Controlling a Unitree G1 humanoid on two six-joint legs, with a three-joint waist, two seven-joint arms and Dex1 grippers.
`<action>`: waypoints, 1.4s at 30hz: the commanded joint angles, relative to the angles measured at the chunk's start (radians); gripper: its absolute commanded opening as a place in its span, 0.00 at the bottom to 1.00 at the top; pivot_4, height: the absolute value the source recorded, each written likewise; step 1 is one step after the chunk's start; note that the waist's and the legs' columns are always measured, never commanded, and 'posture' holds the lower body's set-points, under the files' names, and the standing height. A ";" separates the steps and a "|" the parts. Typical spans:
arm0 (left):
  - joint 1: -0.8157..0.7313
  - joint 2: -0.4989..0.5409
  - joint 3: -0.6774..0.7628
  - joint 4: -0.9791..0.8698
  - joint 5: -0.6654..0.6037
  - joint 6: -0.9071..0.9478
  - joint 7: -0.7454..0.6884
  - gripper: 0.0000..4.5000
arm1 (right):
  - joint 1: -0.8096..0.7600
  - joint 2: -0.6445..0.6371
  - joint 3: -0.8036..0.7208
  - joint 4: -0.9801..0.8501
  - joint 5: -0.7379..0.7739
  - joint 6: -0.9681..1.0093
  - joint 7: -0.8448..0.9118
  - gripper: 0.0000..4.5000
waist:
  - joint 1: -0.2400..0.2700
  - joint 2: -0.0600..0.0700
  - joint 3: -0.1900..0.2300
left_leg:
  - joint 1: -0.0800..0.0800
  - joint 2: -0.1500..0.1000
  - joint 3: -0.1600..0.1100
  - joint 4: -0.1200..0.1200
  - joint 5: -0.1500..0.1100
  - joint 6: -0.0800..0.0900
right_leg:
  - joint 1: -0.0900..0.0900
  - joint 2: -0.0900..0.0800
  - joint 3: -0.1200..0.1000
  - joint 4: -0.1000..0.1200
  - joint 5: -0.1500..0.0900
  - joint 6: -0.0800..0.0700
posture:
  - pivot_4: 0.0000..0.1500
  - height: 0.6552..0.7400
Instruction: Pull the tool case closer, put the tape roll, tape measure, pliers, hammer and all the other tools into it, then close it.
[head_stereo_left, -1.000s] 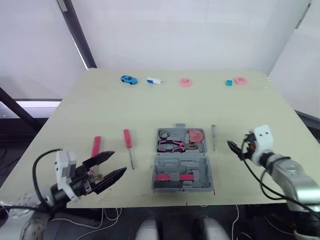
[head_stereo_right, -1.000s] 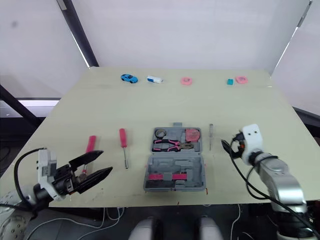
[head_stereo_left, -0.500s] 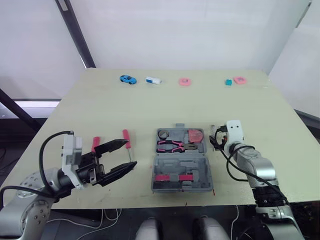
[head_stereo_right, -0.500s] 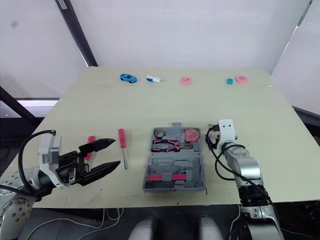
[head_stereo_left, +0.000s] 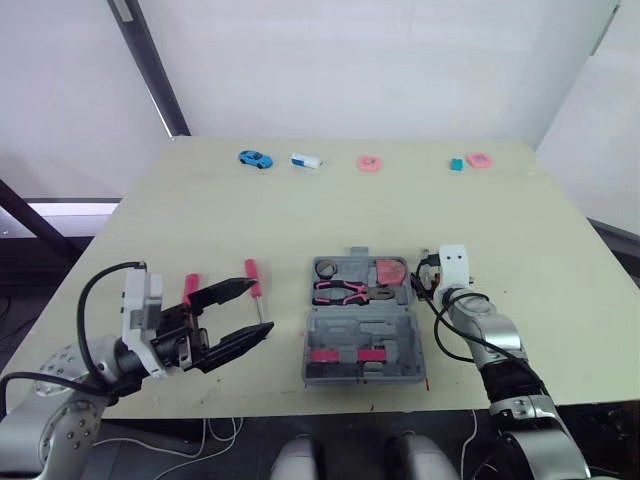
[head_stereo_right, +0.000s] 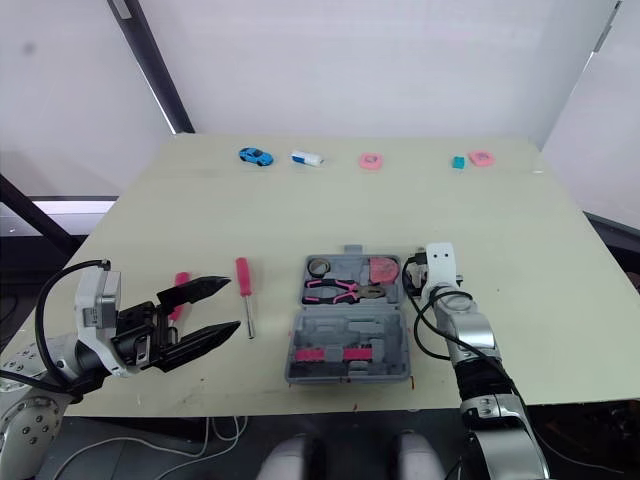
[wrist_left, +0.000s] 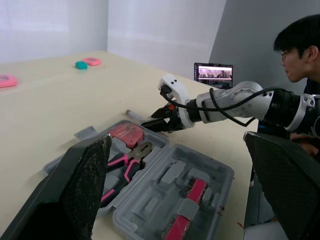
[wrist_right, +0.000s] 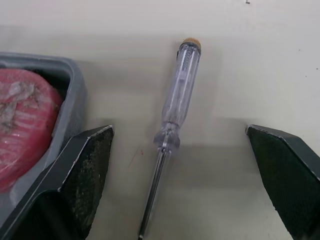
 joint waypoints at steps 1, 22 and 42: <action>-0.003 0.002 0.011 -0.043 -0.003 -0.012 0.009 1.00 | -0.019 0.009 -0.015 0.012 -0.006 -0.049 -0.017 0.99 | -0.004 0.000 0.000 | 0.000 0.000 0.000 0.000 0.000 0.000 | 0.000 0.000 0.000 0.000 0.000 0.000 | 1.00 1.00; -0.046 -0.015 -0.029 -0.074 -0.057 0.037 0.070 1.00 | 0.067 -0.114 0.010 -0.118 0.036 -0.090 0.230 0.01 | -0.007 0.000 0.000 | 0.000 0.000 0.000 0.000 0.000 0.000 | 0.000 0.000 0.000 0.000 0.000 0.000 | 1.00 1.00; 0.057 0.094 0.084 0.228 0.009 -0.047 -0.282 1.00 | -0.291 -0.661 0.628 -0.817 0.113 0.481 0.903 0.01 | -0.010 0.002 0.002 | 0.000 0.001 0.000 -0.002 0.000 0.000 | -0.004 -0.001 0.001 -0.001 -0.002 -0.004 | 1.00 1.00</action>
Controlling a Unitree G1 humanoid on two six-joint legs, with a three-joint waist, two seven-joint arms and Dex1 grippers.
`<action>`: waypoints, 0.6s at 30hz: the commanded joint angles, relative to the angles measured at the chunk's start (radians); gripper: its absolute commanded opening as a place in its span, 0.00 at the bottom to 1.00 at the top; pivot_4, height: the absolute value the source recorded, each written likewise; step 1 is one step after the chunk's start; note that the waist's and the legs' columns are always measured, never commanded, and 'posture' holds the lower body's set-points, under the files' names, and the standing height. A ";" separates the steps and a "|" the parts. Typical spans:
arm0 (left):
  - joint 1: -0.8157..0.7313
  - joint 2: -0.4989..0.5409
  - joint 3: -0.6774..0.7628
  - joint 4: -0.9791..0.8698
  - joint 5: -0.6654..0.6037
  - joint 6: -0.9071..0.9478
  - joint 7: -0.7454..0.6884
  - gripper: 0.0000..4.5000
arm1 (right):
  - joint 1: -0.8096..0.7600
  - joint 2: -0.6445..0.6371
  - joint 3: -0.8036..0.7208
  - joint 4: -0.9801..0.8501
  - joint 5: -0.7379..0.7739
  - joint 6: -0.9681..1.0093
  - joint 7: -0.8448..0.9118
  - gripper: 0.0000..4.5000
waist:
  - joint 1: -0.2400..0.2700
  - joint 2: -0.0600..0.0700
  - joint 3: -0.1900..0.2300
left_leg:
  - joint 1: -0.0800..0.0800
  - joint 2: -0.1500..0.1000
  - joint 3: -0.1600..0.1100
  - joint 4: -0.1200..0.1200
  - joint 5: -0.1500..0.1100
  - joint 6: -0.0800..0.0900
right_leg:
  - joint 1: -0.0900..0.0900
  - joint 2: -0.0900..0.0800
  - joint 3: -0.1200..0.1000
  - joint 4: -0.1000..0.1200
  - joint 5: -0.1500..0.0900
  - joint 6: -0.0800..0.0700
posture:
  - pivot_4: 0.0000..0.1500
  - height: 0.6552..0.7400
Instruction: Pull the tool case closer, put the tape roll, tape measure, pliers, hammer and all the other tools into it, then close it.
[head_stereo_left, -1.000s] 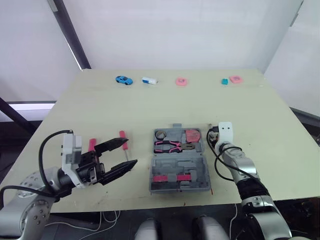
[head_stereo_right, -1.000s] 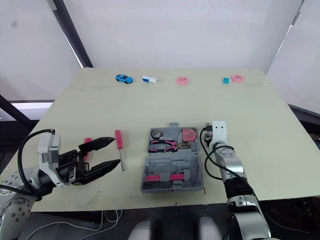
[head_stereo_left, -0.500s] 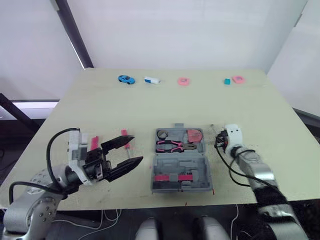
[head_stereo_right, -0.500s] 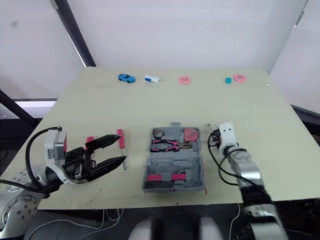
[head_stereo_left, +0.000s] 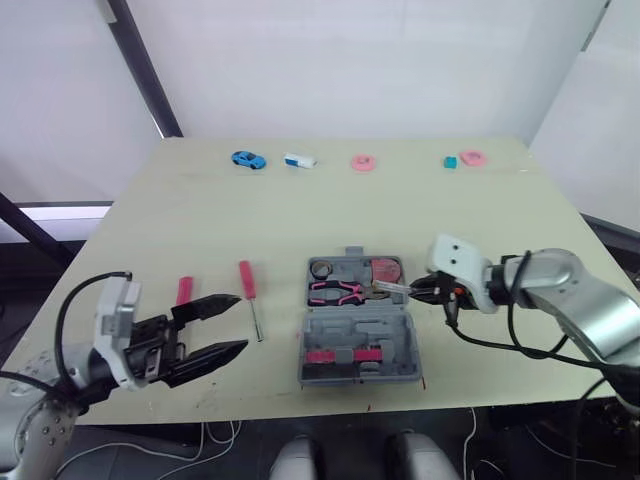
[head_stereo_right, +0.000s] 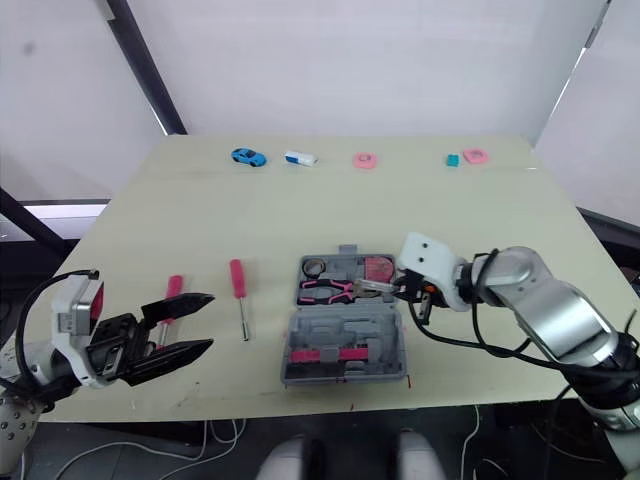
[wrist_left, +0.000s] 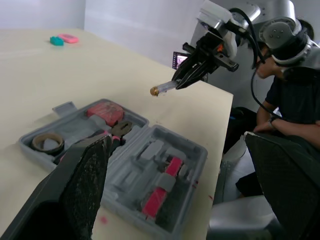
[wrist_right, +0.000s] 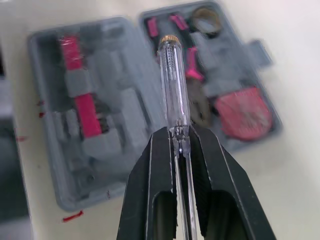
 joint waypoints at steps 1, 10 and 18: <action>0.012 0.007 0.036 0.041 0.034 -0.060 -0.055 1.00 | -0.128 0.059 0.191 0.041 -0.084 0.023 0.037 0.01 | 0.000 0.000 0.000 | 0.000 0.000 0.000 0.000 0.000 0.000 | 0.000 0.000 0.000 0.000 0.000 0.000 | 1.00 1.00; 0.040 -0.001 0.044 0.046 0.054 -0.085 -0.082 1.00 | -0.269 0.257 0.366 0.230 -0.179 0.020 0.038 0.01 | 0.008 -0.001 -0.001 | -0.003 -0.001 0.003 0.000 0.000 0.000 | -0.001 -0.002 -0.002 0.000 0.000 0.000 | 1.00 1.00; 0.014 0.007 0.028 0.045 0.072 -0.080 -0.064 1.00 | -0.273 0.341 0.407 0.324 -0.227 0.048 0.017 0.01 | 0.003 -0.001 -0.001 | -0.002 -0.001 0.002 0.000 0.000 0.000 | -0.002 -0.001 -0.002 0.002 0.000 0.000 | 1.00 1.00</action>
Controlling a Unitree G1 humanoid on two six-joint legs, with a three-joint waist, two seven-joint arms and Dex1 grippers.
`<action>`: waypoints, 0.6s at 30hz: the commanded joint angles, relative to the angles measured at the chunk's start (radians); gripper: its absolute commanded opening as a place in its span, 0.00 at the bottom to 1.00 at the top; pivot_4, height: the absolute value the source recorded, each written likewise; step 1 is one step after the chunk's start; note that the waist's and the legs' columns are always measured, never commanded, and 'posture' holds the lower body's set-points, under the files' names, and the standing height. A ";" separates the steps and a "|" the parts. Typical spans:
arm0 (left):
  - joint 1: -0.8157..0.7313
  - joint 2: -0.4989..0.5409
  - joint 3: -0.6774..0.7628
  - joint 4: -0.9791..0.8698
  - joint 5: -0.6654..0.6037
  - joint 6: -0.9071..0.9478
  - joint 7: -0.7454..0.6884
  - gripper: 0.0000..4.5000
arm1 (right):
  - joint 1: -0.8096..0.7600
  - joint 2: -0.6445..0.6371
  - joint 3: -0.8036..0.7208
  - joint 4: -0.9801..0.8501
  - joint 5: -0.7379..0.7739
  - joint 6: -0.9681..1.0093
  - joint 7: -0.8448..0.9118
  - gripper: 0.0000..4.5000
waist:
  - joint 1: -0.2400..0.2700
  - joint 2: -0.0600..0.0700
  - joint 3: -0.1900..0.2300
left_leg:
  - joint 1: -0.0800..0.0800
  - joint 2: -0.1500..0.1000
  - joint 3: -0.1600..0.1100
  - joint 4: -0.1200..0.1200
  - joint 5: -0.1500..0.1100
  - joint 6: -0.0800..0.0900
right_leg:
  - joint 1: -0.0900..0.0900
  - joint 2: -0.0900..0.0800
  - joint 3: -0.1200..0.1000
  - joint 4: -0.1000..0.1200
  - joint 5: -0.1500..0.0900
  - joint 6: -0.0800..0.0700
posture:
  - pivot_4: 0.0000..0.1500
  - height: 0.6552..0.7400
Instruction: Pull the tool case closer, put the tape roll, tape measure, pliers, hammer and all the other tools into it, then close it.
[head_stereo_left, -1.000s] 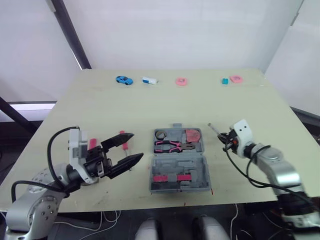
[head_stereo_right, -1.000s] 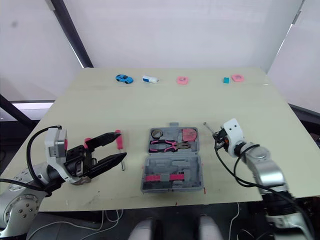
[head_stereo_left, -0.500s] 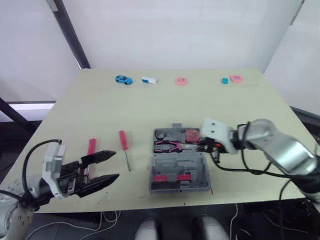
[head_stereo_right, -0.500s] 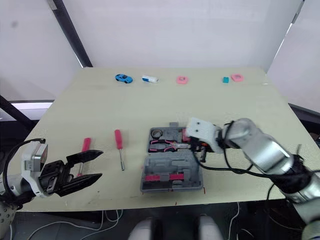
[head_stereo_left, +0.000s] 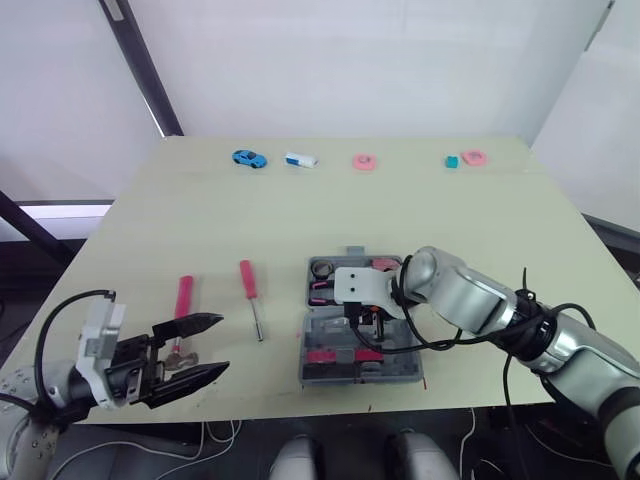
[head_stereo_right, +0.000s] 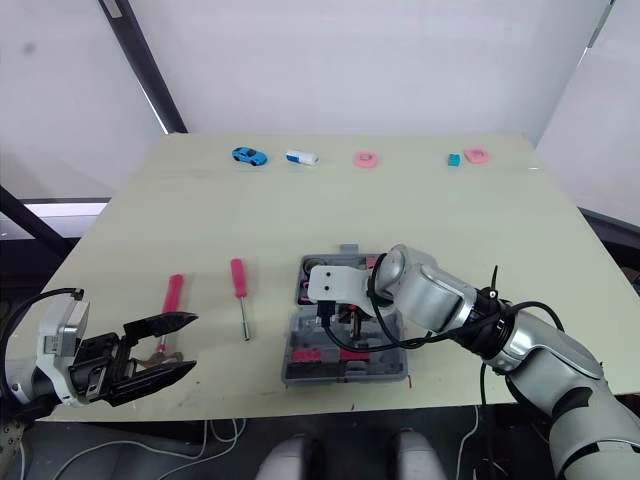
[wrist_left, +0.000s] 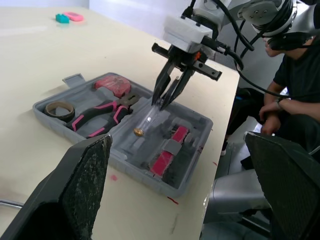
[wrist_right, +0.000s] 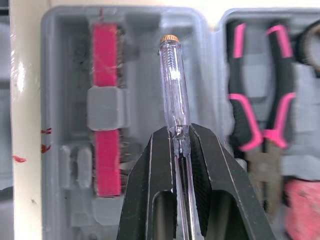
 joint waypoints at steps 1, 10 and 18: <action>-0.022 0.010 0.007 -0.028 -0.005 0.010 0.018 1.00 | -0.017 0.036 -0.008 0.017 -0.021 0.025 -0.016 0.01 | 0.000 0.000 0.000 | 0.000 0.000 0.000 0.000 0.000 0.000 | 0.000 0.000 0.000 0.000 0.000 0.000 | 1.00 1.00; -0.040 0.002 -0.025 -0.138 -0.022 0.077 0.110 1.00 | -0.012 0.132 -0.004 0.095 -0.045 0.048 -0.056 0.01 | -0.002 0.000 0.000 | 0.000 0.000 0.000 0.000 0.000 0.000 | 0.000 0.000 0.000 0.000 0.002 0.004 | 1.00 1.00; -0.028 0.008 -0.004 -0.163 -0.017 0.100 0.130 1.00 | -0.007 0.150 -0.002 0.146 -0.072 0.006 -0.056 0.01 | -0.003 0.000 0.000 | 0.000 0.000 0.000 0.000 0.000 0.000 | 0.000 0.000 0.000 0.000 0.002 0.004 | 1.00 1.00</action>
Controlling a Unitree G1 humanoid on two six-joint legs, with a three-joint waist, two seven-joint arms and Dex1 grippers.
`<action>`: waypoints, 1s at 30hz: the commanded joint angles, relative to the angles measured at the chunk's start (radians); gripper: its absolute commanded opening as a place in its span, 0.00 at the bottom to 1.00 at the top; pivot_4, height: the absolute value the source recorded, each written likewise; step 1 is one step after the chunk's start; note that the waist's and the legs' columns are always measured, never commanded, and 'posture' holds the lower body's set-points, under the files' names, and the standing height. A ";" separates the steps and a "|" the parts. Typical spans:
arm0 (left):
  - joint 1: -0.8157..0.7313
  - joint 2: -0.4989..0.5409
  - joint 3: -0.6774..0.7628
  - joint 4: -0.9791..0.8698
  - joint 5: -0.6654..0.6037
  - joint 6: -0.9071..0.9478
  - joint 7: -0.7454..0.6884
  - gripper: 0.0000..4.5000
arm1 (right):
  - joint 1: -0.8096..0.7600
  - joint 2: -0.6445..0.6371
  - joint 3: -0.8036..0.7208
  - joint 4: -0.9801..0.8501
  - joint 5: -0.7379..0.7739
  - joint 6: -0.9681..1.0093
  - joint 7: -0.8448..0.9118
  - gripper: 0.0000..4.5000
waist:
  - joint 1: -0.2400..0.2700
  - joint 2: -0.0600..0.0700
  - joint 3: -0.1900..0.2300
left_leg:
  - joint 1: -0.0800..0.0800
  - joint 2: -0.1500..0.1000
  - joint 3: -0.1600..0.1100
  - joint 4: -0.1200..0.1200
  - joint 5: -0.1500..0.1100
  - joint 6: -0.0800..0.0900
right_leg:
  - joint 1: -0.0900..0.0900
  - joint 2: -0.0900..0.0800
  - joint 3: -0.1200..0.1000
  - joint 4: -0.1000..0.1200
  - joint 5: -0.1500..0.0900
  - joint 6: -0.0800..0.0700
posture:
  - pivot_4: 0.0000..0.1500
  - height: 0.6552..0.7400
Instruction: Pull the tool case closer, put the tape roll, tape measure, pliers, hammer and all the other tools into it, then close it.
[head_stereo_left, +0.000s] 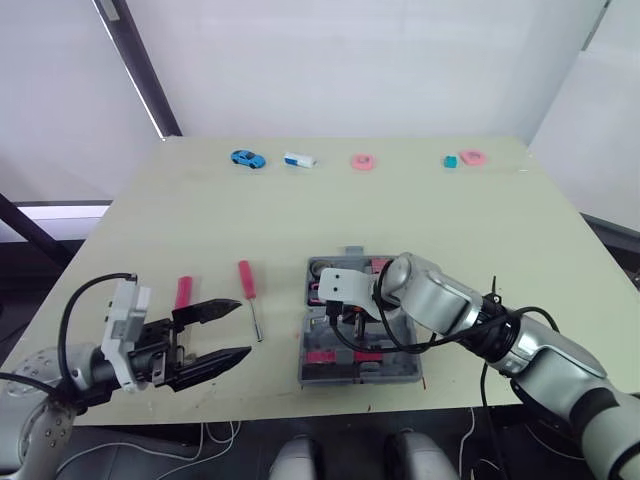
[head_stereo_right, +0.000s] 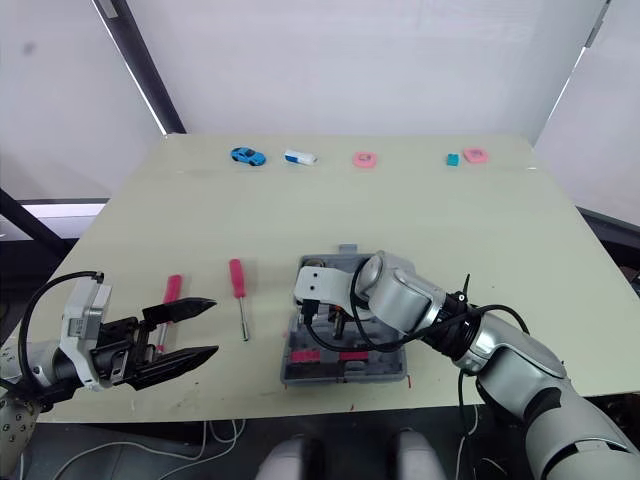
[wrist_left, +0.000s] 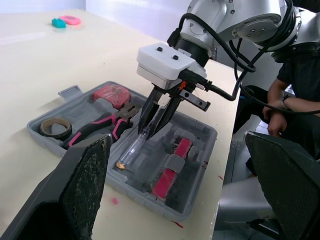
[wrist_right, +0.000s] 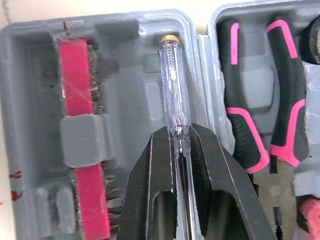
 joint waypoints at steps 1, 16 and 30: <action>0.006 0.009 0.025 -0.022 -0.006 -0.005 0.003 1.00 | -0.009 0.008 -0.005 0.003 -0.019 -0.031 0.002 0.01 | 0.000 0.000 0.000 | 0.000 0.000 0.000 0.000 0.000 0.000 | 0.000 0.000 0.000 0.000 0.000 0.000 | 1.00 1.00; 0.025 -0.001 0.023 0.025 0.028 -0.054 -0.026 1.00 | 0.005 0.028 -0.003 0.053 -0.051 -0.076 0.022 0.16 | 0.000 0.000 0.000 | 0.000 0.000 0.000 0.000 0.000 0.000 | 0.000 0.000 0.000 0.000 0.000 0.000 | 1.00 1.00; 0.027 -0.025 0.014 0.075 0.046 -0.104 -0.042 1.00 | 0.098 -0.025 -0.183 -0.106 0.032 -0.151 0.052 0.46 | 0.002 0.000 0.000 | 0.000 0.000 0.000 0.000 0.000 0.000 | 0.000 0.000 0.000 0.000 0.000 0.000 | 1.00 1.00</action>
